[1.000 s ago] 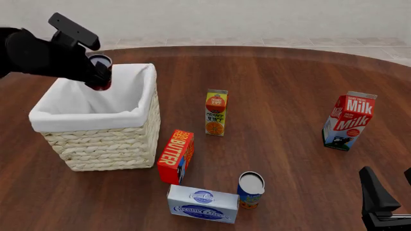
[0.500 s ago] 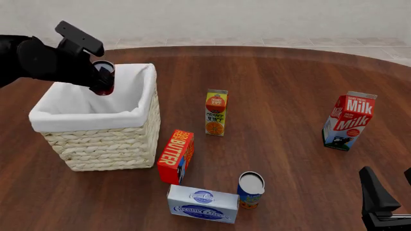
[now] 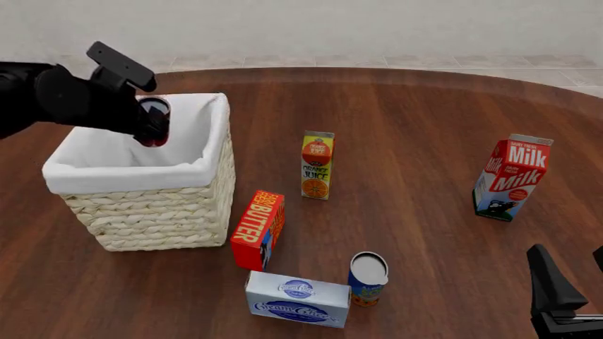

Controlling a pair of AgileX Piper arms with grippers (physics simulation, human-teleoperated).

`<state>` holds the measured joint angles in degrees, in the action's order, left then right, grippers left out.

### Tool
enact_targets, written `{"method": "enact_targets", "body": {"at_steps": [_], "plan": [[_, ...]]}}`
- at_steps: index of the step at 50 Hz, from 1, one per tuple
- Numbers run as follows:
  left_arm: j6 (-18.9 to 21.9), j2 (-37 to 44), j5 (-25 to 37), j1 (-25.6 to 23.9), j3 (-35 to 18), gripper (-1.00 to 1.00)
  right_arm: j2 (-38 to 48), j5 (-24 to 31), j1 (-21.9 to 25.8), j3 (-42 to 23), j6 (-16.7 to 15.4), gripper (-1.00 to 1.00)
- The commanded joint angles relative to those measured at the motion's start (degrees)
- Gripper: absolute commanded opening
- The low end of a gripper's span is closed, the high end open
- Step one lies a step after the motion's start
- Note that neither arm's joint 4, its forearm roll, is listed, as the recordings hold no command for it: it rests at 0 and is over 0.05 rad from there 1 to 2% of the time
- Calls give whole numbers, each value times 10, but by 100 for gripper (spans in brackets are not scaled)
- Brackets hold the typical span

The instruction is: Pick up the tomato sauce, and put it in the basket.

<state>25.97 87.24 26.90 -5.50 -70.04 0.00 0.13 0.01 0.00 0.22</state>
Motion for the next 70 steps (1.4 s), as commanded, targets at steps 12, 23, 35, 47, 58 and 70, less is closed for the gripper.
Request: {"method": "enact_targets", "body": {"at_steps": [12, 23, 35, 47, 58, 70], "plan": [[7, 12, -22, -4, 16, -100, 1, -1, 0, 0, -1, 100], [6, 21, -29, -5, 19, -100, 1, -1, 0, 0, -1, 100], [7, 30, -37, -5, 23, -100, 1, -1, 0, 0, -1, 100], [12, 39, -45, -2, 27, -100, 1, -1, 0, 0, -1, 100], [12, 42, -48, -6, 31, -100, 1, -1, 0, 0, -1, 100], [15, 42, -48, -2, 32, -100, 1, -1, 0, 0, -1, 100]]}}
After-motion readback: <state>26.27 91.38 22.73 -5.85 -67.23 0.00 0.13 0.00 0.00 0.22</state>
